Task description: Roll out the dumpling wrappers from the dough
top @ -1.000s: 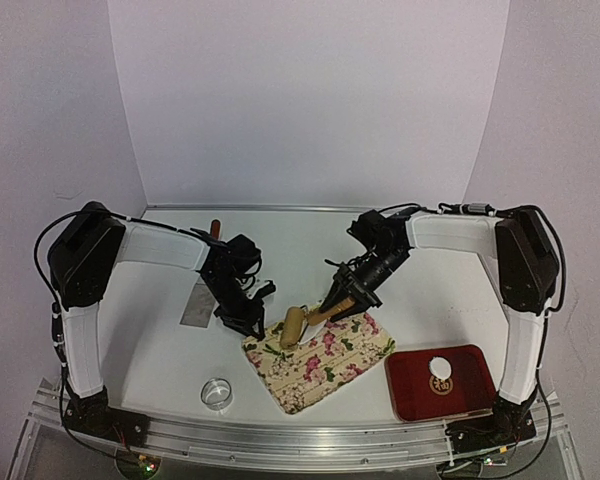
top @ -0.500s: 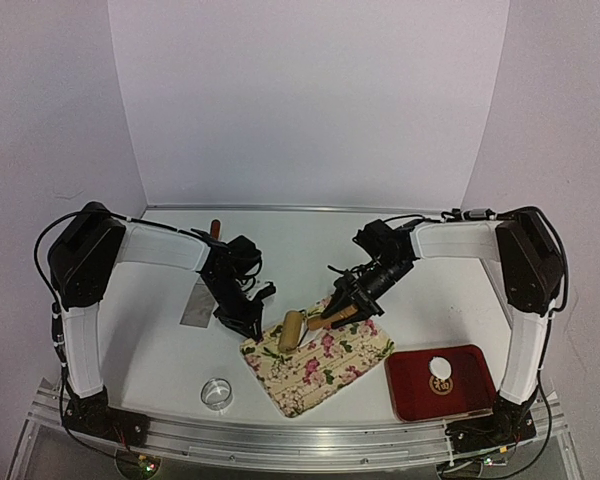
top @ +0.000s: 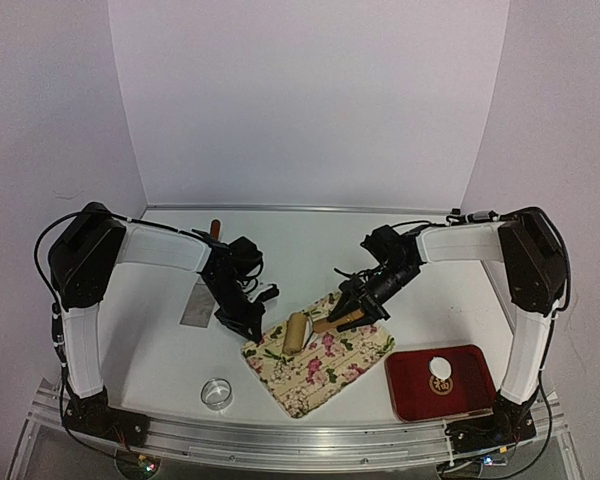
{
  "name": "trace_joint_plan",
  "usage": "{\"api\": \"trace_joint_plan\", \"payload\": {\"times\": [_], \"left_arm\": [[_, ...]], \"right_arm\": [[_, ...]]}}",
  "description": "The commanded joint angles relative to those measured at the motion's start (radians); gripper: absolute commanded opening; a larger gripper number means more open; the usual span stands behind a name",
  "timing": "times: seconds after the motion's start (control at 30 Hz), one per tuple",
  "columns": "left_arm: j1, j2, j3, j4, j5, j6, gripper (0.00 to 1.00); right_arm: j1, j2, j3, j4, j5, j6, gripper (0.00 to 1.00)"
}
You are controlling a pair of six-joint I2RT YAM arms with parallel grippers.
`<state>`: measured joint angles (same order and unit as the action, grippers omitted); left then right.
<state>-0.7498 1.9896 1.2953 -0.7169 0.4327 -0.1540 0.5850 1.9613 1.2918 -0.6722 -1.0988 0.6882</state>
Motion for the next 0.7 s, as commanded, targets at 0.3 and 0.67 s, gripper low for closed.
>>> {"api": "trace_joint_plan", "payload": {"times": [0.3, 0.67], "left_arm": [[0.001, -0.016, 0.009, -0.013, -0.032, -0.027, 0.0], [0.001, -0.007, 0.015, -0.012, -0.024, -0.015, 0.0]], "right_arm": [[0.013, 0.167, -0.043, -0.235, 0.37, -0.035, 0.0], [0.012, 0.215, -0.026, -0.24, 0.419, -0.032, 0.0]]}}
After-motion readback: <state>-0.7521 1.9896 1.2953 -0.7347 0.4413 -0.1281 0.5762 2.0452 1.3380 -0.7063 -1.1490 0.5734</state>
